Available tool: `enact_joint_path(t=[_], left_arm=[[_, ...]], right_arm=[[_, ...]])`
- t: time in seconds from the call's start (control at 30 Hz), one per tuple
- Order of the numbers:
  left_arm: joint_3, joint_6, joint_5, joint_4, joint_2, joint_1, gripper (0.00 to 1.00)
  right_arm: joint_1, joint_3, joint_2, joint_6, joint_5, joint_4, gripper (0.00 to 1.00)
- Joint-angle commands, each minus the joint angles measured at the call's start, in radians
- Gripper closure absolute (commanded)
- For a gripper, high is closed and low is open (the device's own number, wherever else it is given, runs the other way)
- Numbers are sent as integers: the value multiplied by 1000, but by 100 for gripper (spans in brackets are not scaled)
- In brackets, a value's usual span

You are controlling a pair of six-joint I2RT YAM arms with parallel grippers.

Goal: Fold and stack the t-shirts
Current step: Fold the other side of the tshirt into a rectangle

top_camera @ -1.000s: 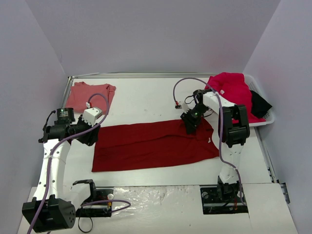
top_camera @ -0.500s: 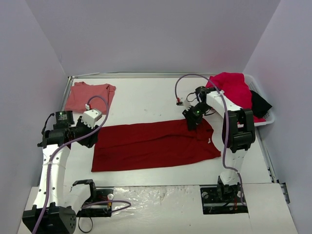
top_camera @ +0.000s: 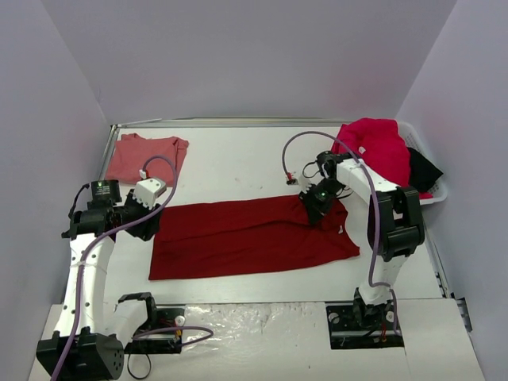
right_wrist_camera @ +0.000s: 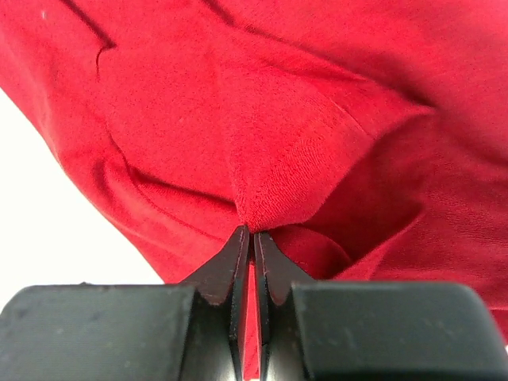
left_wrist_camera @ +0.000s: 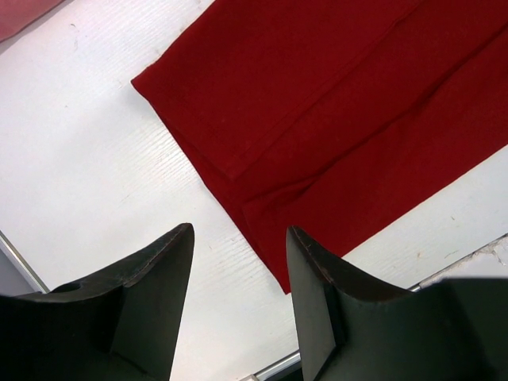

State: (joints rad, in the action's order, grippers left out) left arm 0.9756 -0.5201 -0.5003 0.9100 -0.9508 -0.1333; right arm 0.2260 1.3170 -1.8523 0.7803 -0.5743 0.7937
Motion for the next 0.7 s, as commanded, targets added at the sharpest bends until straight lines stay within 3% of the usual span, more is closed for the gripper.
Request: enact_joint_path(t=[0.0,0.43,0.67], left_arm=[[6,-9,-7,0,4,-9,51],[6,-14,-1,1,-13,-8,51],[6,-12,0,-2,-16,-8,50]], right_arm=[[24,-42,73,11,45,48,100],[116,-137,67,-27,149,15,100],[217,-147,8,-84,209,-27,73]])
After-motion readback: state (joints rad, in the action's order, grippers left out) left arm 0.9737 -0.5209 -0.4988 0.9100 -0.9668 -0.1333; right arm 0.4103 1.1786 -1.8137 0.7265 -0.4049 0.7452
